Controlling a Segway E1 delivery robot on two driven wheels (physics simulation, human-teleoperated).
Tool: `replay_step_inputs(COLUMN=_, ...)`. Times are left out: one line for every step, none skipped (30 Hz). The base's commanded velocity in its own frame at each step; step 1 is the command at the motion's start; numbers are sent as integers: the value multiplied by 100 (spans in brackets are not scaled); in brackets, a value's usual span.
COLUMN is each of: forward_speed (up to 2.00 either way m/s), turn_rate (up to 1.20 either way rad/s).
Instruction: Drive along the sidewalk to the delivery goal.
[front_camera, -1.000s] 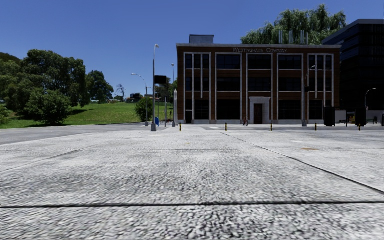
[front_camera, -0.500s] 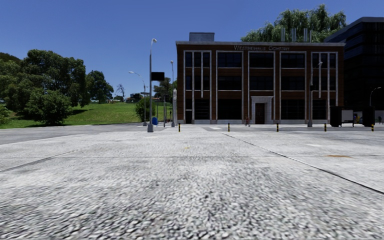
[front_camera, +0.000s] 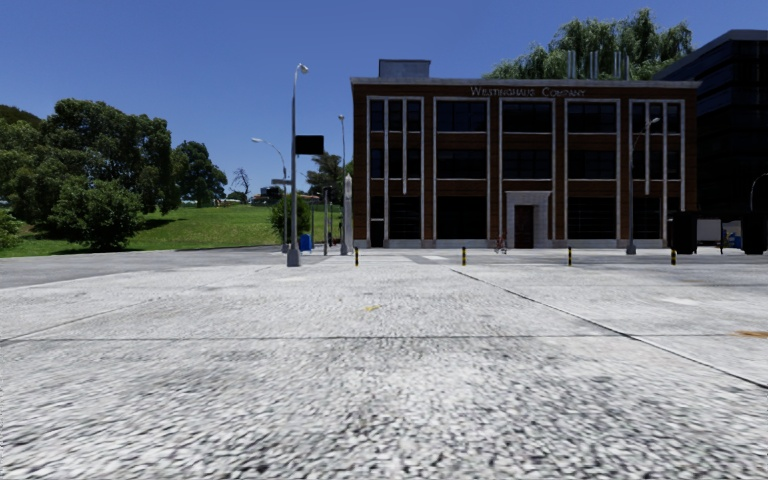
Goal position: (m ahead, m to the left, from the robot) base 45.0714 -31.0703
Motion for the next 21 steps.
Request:
replay_step_inputs(forward_speed=200, turn_rate=0)
replay_step_inputs(forward_speed=200, turn_rate=0)
replay_step_inputs(forward_speed=200, turn_rate=0)
replay_step_inputs(forward_speed=200, turn_rate=0)
replay_step_inputs(forward_speed=200, turn_rate=0)
replay_step_inputs(forward_speed=200, turn_rate=0)
replay_step_inputs(forward_speed=200, turn_rate=0)
replay_step_inputs(forward_speed=200, turn_rate=0)
replay_step_inputs(forward_speed=200, turn_rate=0)
replay_step_inputs(forward_speed=200, turn_rate=0)
replay_step_inputs(forward_speed=200, turn_rate=0)
replay_step_inputs(forward_speed=200, turn_rate=0)
replay_step_inputs(forward_speed=200, turn_rate=0)
replay_step_inputs(forward_speed=200, turn_rate=0)
replay_step_inputs(forward_speed=200, turn_rate=0)
replay_step_inputs(forward_speed=200, turn_rate=0)
replay_step_inputs(forward_speed=200, turn_rate=0)
replay_step_inputs(forward_speed=200, turn_rate=0)
replay_step_inputs(forward_speed=200, turn_rate=0)
replay_step_inputs(forward_speed=200, turn_rate=0)
replay_step_inputs(forward_speed=200, turn_rate=0)
